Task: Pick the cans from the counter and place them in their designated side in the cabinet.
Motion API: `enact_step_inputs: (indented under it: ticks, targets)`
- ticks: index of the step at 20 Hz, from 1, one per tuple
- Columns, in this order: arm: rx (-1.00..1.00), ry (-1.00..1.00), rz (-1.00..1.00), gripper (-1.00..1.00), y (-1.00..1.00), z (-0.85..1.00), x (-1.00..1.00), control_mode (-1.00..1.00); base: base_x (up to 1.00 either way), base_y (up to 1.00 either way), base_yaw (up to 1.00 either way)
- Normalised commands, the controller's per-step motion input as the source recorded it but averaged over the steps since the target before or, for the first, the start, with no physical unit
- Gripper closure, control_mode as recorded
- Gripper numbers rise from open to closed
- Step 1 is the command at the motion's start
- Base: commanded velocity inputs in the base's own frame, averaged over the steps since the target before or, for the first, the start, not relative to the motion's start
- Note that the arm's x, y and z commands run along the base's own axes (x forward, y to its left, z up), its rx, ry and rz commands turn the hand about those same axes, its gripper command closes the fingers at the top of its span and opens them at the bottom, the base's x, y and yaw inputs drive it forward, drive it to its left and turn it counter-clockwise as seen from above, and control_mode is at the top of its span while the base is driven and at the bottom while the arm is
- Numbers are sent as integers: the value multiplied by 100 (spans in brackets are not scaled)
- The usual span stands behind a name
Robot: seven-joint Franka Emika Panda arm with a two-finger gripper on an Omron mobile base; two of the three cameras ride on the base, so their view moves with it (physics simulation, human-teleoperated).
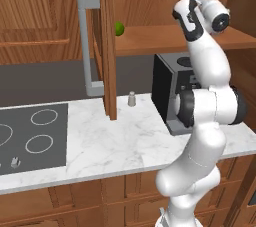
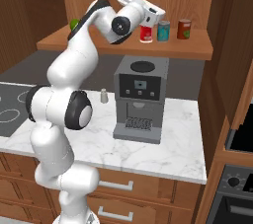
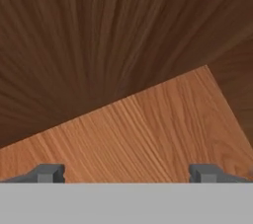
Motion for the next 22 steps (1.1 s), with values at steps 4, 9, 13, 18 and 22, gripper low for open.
enact_step_inputs:
  ticks: [4,9,13,18,22]
  targets:
    - [0,0,5,-100,-2,5,-60,-100,0,0,0]
    - [0,0,4,-100,0,1,-64,-100,0,0,0]
    - [0,0,4,-100,0,0,-70,-100,0,0,0]
    - [0,0,4,-100,1,0,-74,-100,0,0,0]
    - [0,0,4,-100,9,0,-76,-100,0,0,0]
